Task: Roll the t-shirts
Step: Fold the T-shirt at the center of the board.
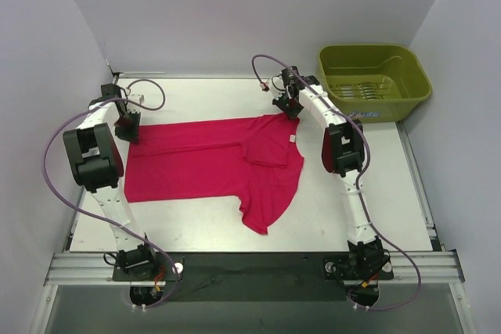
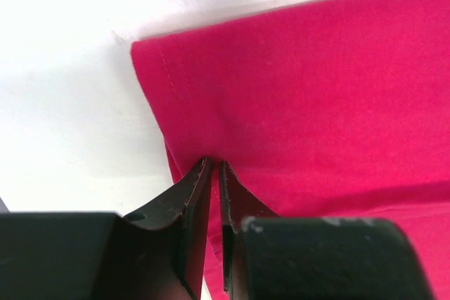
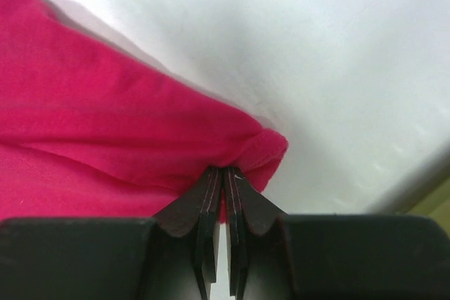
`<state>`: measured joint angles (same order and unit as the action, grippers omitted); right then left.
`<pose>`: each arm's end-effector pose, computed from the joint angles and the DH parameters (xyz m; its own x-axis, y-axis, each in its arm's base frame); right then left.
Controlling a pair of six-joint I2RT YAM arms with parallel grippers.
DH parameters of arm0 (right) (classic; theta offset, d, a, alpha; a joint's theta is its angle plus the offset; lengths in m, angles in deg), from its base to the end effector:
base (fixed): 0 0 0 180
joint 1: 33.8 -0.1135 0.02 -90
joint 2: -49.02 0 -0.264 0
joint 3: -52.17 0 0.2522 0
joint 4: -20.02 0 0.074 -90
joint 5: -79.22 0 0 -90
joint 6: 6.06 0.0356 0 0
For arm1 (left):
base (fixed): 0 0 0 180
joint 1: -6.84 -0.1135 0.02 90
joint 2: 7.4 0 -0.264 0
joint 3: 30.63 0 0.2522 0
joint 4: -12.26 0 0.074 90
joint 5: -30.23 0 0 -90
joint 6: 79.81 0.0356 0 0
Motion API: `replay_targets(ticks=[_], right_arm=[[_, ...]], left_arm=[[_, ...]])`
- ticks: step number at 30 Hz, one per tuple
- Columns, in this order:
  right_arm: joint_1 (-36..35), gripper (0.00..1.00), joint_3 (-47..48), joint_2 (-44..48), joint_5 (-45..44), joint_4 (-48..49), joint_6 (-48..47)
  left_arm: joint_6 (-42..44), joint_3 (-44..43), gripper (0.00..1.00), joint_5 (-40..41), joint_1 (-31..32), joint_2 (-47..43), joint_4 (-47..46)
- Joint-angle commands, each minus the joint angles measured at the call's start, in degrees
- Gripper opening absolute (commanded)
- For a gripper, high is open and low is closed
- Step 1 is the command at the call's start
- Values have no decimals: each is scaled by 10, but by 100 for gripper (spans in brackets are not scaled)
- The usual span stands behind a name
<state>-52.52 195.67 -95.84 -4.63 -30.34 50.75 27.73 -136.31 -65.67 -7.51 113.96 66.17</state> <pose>0.5252 0.1820 0.1736 -0.4131 -0.7147 -0.5645 -0.7266 0.6323 -0.2687 0.4256 0.1051 0.1682 -0.9296 0.0716 -0.3616 0.0717 0.9973 0.0132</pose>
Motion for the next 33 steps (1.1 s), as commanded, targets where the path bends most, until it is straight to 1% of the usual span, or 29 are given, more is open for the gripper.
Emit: replay_targets(ticks=[1, 4, 6, 7, 10, 11, 12, 13, 14, 15, 16, 18, 19, 20, 21, 22, 23, 24, 25, 26, 27, 28, 29, 31, 32, 33], right_arm=[[18, 8, 53, -31, -60, -6, -25], [20, 7, 68, -51, -95, 9, -33], [20, 7, 70, -43, -98, 21, -26], [20, 8, 65, -21, -93, 26, -11], [24, 10, 5, 32, -72, 48, 17], [24, 15, -16, 77, -66, 55, 30], [25, 18, -66, 100, -66, 58, 34], [24, 20, -91, 144, -66, 63, 36], [24, 23, -113, 163, -47, 65, 41], [25, 24, -158, 183, -40, 65, 44], [25, 26, -182, 223, -33, 61, 46], [24, 26, -234, 267, 10, 51, 45], [25, 28, -279, 311, 36, 34, 42], [23, 30, -302, 335, 86, 29, 37], [22, 31, -327, 359, 108, 27, 31], [21, 34, -376, 406, 140, 21, 27], [21, 35, -397, 428, 171, 17, 20], [17, 36, -426, 453, 224, 14, 13], [12, 39, -472, 497, 245, 10, -11], [7, 40, -500, 518, 265, 8, -28], [-14, 42, -525, 540, 296, 7, -50], [-27, 45, -550, 584, 302, 6, -104], [-45, 46, -603, 603, 308, 6, -130], [-97, 48, -651, 647, 306, 6, -181], [-112, 49, -687, 657, 306, 6, -217], [-143, 49, -704, 664, 303, 7, -229]], left_arm=[[17, -48, 20, 19, 1, 30, 6], [14, -86, 20, 20, 5, 48, 8], [8, -116, 20, 16, 7, 53, 11], [6, -126, 20, 0, 7, 50, 12], [-6, -157, 20, -47, 7, 30, 20], [-12, -164, 21, -57, 7, 16, 25], [-15, -168, 21, -65, 7, 7, 26], [-19, -170, 21, -71, 7, -2, 27], [-29, -169, 21, -81, 7, -19, 25], [-32, -168, 21, -85, 7, -28, 25], [-36, -166, 22, -90, 7, -37, 27], [-38, -147, 22, -105, 7, -71, 27], [-36, -135, 23, -109, 7, -84, 27], [-29, -99, 24, -114, 7, -114, 23], [-25, -77, 25, -114, 7, -131, 19], [-19, -53, 26, -116, 8, -148, 13], [-9, -1, 27, -116, 7, -181, 1], [-5, 23, 27, -113, 8, -200, -5], [-1, 47, 28, -112, 8, -215, -12], [4, 67, 30, -111, 7, -241, -13], [7, 103, 33, -111, 7, -253, -12], [8, 117, 34, -111, 7, -263, -8], [8, 131, 34, -111, 8, -280, -4], [6, 171, 35, -111, 7, -295, -1], [0, 185, 35, -111, 7, -307, -2], [-4, 205, 35, -112, 7, -314, -5]])
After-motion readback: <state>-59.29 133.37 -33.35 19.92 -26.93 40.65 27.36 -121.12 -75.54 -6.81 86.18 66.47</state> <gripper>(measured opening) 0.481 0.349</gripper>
